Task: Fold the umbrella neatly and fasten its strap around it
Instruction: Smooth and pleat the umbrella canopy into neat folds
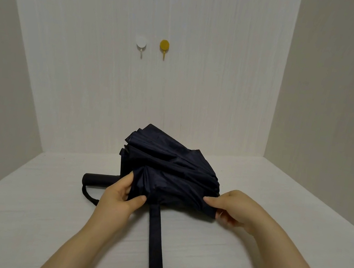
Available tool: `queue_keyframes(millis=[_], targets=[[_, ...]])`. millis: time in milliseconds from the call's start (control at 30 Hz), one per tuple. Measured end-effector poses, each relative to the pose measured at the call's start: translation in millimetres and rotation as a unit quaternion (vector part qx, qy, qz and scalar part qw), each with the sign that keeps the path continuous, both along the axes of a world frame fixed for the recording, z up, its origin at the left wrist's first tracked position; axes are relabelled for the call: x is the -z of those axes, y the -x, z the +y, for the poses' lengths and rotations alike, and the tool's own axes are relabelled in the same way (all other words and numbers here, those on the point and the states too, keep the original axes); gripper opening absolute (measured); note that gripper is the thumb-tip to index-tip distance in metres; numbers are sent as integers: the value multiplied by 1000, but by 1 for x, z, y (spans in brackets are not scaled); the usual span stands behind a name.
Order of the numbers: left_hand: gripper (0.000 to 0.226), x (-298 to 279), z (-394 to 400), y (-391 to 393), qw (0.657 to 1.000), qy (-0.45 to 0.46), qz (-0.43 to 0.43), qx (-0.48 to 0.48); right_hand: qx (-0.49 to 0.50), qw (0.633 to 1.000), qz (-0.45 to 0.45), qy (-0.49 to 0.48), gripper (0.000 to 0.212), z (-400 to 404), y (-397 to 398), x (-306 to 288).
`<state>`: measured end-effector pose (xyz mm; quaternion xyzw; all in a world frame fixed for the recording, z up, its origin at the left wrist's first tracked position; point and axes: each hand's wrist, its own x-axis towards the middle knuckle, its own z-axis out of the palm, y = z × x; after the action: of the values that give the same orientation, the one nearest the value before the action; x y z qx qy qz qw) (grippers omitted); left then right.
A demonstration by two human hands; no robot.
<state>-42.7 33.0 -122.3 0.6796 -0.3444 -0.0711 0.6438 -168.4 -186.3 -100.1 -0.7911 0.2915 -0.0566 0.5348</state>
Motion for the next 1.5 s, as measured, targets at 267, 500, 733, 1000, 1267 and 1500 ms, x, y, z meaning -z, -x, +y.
queue_keyframes(millis=[267,500,733,1000,1267,1500], targets=[[52,-5,0,5,1000,-1,-10,4,97,958,-125,-239,9,-12,0,-1],[36,-9,0,10,999,35,4,6,135,950,-220,-177,7,-8,2,-4],[31,-12,-1,13,997,63,6,-50,64,972,-211,76,29,7,6,-12],[11,-22,1,24,981,44,-13,-186,104,921,-175,331,13,9,12,-2],[37,-18,22,37,957,-137,-219,-130,9,864,-152,480,15,7,31,3],[17,1,32,29,865,-197,-429,-169,-103,831,-155,525,29,9,37,7]])
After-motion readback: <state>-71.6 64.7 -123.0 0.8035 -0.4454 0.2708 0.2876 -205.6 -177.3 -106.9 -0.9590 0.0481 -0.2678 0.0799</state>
